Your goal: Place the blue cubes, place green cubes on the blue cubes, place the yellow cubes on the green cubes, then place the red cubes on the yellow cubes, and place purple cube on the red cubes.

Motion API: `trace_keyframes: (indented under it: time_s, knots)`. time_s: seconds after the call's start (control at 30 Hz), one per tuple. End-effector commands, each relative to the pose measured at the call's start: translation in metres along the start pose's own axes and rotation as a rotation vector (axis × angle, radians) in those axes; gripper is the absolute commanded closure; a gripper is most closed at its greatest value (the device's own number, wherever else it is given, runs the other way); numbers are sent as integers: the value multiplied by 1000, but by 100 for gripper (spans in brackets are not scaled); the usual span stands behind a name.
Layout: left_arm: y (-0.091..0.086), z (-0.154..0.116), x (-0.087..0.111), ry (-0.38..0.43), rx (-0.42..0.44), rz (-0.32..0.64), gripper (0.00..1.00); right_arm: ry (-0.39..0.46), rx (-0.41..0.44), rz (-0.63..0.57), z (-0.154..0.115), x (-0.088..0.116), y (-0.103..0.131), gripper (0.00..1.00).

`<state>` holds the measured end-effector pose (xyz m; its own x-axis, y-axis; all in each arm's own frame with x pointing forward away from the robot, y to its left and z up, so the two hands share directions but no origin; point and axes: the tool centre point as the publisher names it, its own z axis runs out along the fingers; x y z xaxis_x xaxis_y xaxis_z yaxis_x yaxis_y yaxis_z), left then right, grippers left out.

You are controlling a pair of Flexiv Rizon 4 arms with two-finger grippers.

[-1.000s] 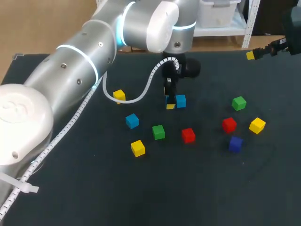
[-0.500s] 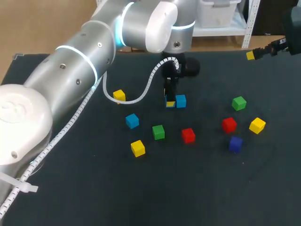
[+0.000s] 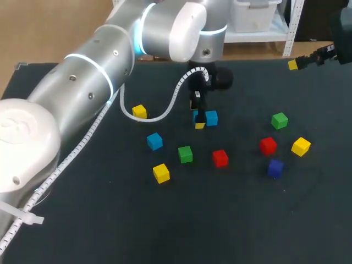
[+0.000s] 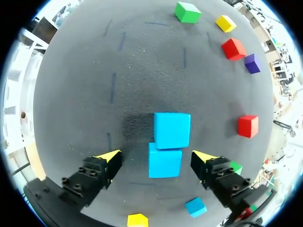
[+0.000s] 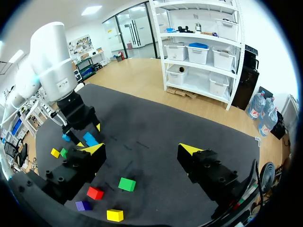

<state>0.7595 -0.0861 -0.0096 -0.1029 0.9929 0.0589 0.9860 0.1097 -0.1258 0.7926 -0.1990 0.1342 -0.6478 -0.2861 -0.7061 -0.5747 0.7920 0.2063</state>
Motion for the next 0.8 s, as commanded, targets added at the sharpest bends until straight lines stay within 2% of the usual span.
trace_keyframes:
  time_s: [0.03,0.37,0.5,0.67,0.8]
  knots:
    - [8,-5,0,7,127,-9,0,-3,-5,-1,1,0,-1,0]
    - [2,-25,41,8,132,-55,0,-3,-5,-1,1,0,-1,0]
    - [-10,-34,51,2,111,-71,0,-3,-5,-1,1,0,-1,0]
    - [-25,-42,62,-20,124,-89,0,-3,-5,-1,1,0,-1,0]
    - [-39,-40,69,-40,113,-162,0,-3,-5,-1,1,0,-1,0]
